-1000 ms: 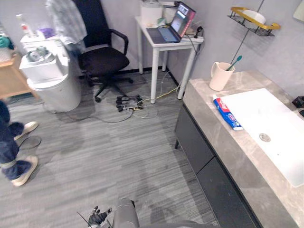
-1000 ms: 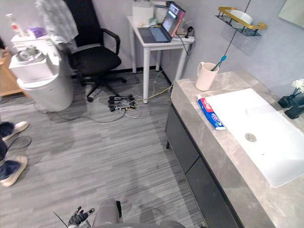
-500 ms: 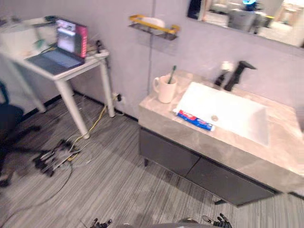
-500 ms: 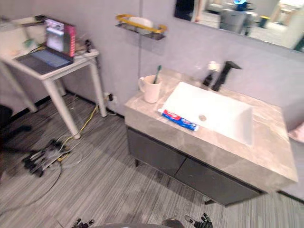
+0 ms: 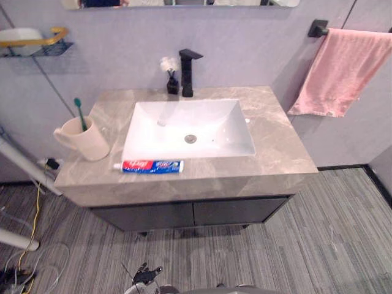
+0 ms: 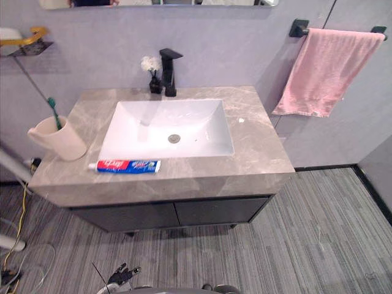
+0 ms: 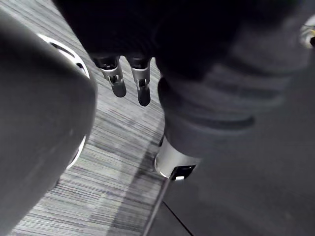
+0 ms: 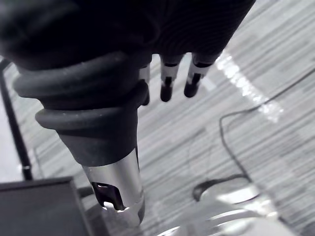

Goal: Organize washtable

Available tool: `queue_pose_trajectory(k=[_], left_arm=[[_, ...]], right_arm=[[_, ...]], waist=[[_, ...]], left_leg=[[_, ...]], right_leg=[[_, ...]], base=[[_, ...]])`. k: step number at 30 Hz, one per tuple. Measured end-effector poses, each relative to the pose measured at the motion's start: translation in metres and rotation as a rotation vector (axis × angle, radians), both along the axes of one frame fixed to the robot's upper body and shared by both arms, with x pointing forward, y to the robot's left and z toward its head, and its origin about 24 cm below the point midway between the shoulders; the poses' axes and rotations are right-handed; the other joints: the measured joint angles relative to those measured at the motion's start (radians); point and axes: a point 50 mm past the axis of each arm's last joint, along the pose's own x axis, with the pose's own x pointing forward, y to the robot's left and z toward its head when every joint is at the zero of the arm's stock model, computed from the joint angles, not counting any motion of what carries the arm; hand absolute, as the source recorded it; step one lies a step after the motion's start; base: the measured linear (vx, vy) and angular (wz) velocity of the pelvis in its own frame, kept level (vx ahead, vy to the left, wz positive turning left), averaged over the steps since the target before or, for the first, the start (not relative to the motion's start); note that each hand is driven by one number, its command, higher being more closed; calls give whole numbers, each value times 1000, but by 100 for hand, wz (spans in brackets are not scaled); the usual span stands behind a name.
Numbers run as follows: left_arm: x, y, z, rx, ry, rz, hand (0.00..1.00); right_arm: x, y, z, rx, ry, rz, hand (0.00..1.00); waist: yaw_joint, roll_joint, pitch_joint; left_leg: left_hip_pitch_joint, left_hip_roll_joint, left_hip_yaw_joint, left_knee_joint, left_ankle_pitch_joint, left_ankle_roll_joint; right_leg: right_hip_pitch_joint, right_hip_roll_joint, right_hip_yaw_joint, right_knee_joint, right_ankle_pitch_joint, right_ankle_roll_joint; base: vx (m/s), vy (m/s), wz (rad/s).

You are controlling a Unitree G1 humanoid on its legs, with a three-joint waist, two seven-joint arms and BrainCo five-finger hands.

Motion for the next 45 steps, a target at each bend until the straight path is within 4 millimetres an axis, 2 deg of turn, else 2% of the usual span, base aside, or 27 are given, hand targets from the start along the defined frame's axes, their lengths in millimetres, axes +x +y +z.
queue_pose_trajectory(k=[2,3,4,6,7,9,10,11,21,24,26,28,29,30,32,33,34,35,37,38,39,41,43,44,45], left_arm=[[0,0,0,6,1,9,0],[1,1,0,11,-2,6,0],[1,-2,0,8,1,-8,0],[-4,0,-1,11,19,-23,0],[-4,4,-1,22,22,-32,0],[-5,9,-1,36,28,-40,0],[-7,9,-1,35,35,-45,0],[1,9,-1,34,30,-111,0],[4,7,0,40,29,-146,0],[5,7,0,46,21,-164,0],[8,6,0,50,17,-174,0],[8,8,1,55,18,-173,0],[7,8,0,54,22,-164,0],[6,9,0,52,23,-150,0],[1,13,0,33,21,-78,0],[-1,14,0,28,19,-60,0],[-3,17,0,27,18,-26,0],[-5,18,-1,26,20,-10,0],[-13,23,-1,29,31,43,0],[-20,27,-1,33,41,81,0],[-23,29,-2,34,44,98,0],[-31,32,-2,37,57,129,0],[-41,33,-3,39,75,151,0],[-45,33,-3,38,86,154,0],[-48,33,-4,37,92,157,0]], right_arm=[[21,3,2,-1,-53,38,0],[32,5,4,-2,-89,58,0],[38,6,6,1,-117,66,0],[38,16,4,40,-123,75,0],[37,23,2,80,-122,83,0],[35,27,1,114,-123,80,0],[34,27,0,121,-122,72,0],[10,23,-8,182,-33,-10,0],[8,19,-7,171,-31,-24,0],[4,15,-7,175,-32,-93,0],[-5,7,-8,178,-29,-222,0],[-14,-10,-6,159,-51,-400,0],[-22,-28,-2,131,-90,-551,0],[-25,-36,0,116,-106,-610,0],[-40,-68,11,37,-196,-861,0],[-44,-77,15,12,-222,-914,0],[-51,-96,24,-42,-272,-997,0],[-54,-106,29,-75,-298,-1031,0],[-57,-140,52,-196,-414,-1102,0],[-54,-161,71,-284,-499,-1121,0],[-53,-169,79,-321,-530,-1120,0],[-46,-189,108,-437,-631,-1082,0],[-27,-210,156,-591,-798,-992,0],[-18,-218,185,-686,-888,-941,0],[-12,-221,205,-753,-948,-901,0]], waist=[[17,-5,3],[16,-4,6],[15,11,12],[16,-1,12],[13,-32,6],[14,-51,5],[13,-51,4],[10,-74,42],[8,-69,44],[8,-67,45],[10,-65,51],[11,-62,55],[9,-62,57],[9,-61,57],[8,-63,56],[8,-64,56],[7,-66,56],[6,-66,56],[-9,-69,54],[-16,-74,50],[-18,-76,48],[-23,-82,41],[-39,-82,34],[-41,-81,28],[-39,-81,22]], left_leg=[[-23,-44,-12,-103,1,1],[-33,-84,-40,-253,11,8],[-37,-112,-70,-395,100,59],[-3,-148,-72,-433,114,68],[28,-177,-57,-494,129,85],[66,-211,-46,-591,169,98],[97,-221,-44,-651,191,103],[156,-299,-45,-806,273,141],[154,-287,-66,-807,279,134],[144,-291,-99,-807,279,127],[139,-296,-113,-807,279,127],[138,-298,-117,-806,279,128],[138,-300,-116,-806,279,128],[138,-301,-114,-806,279,128],[141,-306,-110,-806,280,127],[141,-307,-109,-806,280,127],[141,-311,-110,-806,278,130],[140,-313,-110,-806,277,132],[139,-318,-112,-806,275,144],[139,-319,-112,-806,274,146],[139,-319,-112,-806,273,147],[139,-319,-120,-805,271,150],[138,-318,-138,-800,270,151],[138,-317,-146,-799,270,151],[138,-316,-153,-799,270,151]], right_leg=[[18,-18,43,0,-2,4],[31,-34,61,-1,-7,25],[48,-37,73,-2,-19,51],[64,-65,86,-24,-22,72],[61,-93,89,-33,-28,83],[61,-123,95,-39,-17,103],[63,-126,98,-40,-7,115],[81,-171,92,-97,1,152],[80,-159,70,-90,10,138],[81,-162,43,-88,10,138],[81,-165,32,-89,9,138],[82,-171,26,-91,8,139],[82,-176,26,-92,5,142],[82,-177,27,-92,4,143],[82,-182,33,-94,-1,146],[82,-183,33,-94,-2,145],[82,-186,32,-95,-4,147],[82,-188,32,-96,-5,148],[83,-193,30,-98,-7,152],[83,-195,27,-98,-8,154],[83,-195,25,-98,-8,154],[86,-194,17,-98,-8,155],[97,-193,2,-94,-6,158],[97,-191,-9,-88,-6,158],[96,-190,-10,-84,-6,158]], base=[[236,112,-77],[285,206,-63],[268,206,-47],[175,112,-13],[216,147,3],[214,176,2],[123,94,5],[53,45,1],[-55,-14,4],[-92,-15,26],[-52,-1,16],[-38,8,6],[0,0,0],[-4,19,-6],[27,21,-7],[51,13,-3],[51,7,-1],[74,10,-1],[93,7,0],[106,-4,1],[107,-14,3],[90,-23,10],[87,-26,24],[59,-23,25],[41,-23,25]])
